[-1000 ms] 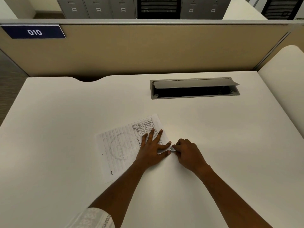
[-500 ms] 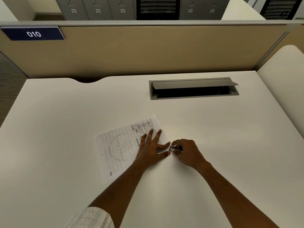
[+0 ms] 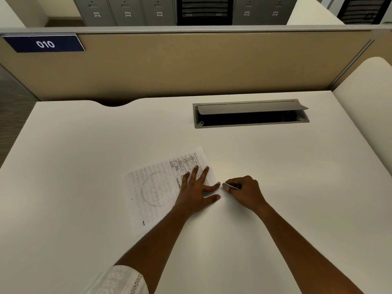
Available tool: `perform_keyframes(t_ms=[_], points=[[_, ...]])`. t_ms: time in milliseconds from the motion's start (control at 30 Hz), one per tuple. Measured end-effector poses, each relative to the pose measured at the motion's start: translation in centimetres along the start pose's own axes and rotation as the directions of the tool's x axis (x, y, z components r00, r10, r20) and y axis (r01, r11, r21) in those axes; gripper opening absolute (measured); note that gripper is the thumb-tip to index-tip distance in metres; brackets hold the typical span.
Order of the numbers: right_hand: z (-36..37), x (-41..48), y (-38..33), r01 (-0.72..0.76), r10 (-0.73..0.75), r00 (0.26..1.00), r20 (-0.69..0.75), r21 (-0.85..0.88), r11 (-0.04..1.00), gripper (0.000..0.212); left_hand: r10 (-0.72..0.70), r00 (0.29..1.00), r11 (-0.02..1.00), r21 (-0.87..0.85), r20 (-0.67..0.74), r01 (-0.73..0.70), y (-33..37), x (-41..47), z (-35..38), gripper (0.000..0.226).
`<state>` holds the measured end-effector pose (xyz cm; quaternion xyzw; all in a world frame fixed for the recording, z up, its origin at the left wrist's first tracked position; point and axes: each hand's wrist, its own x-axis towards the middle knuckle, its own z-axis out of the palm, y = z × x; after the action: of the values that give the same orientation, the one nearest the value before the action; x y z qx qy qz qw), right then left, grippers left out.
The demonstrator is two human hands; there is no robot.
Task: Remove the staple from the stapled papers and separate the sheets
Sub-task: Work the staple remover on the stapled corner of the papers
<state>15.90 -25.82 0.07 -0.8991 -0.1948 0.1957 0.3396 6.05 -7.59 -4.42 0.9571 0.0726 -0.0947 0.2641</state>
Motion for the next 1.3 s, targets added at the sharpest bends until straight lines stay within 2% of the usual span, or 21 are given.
perform_keyframes(t_ms=[233,400,600,767,1133,1233,1300], points=[[0.9,-1.4,0.9,0.246,-0.246,0.969,0.034,-0.254,0.935,0.023,0.019,1.000,0.999,0.027,-0.025,-0.018,-0.2,0.0,0.2,0.048],[1.5,-1.7,0.5,0.290,-0.292,0.956,0.026,-0.245,0.925,0.022,0.020,0.999,1.000,0.014,-0.050,-0.019,-0.2,0.0,0.4,0.049],[1.9,-1.3,0.5,0.209,-0.207,0.978,0.030,-0.144,0.967,0.024,0.020,0.999,1.000,0.009,-0.042,-0.019,0.1,-0.1,0.0,0.063],[2.0,-0.7,0.7,0.083,-0.083,0.997,0.006,-0.040,0.996,0.020,0.010,1.000,1.000,0.016,-0.012,-0.010,0.2,-0.1,-0.2,0.047],[1.4,-0.3,-0.1,-0.111,0.105,0.993,0.051,0.145,0.983,0.015,0.015,1.000,1.000,0.013,-0.017,-0.015,0.1,0.0,-0.1,0.044],[1.3,-0.7,0.0,-0.086,0.085,0.996,0.009,0.146,0.986,0.011,0.020,1.000,1.000,0.011,-0.018,-0.020,0.0,-0.1,-0.2,0.046],[1.5,-1.3,0.5,0.003,0.000,0.999,-0.038,0.079,0.997,0.011,0.023,1.000,1.000,0.010,-0.012,-0.022,0.0,0.0,-0.2,0.047]])
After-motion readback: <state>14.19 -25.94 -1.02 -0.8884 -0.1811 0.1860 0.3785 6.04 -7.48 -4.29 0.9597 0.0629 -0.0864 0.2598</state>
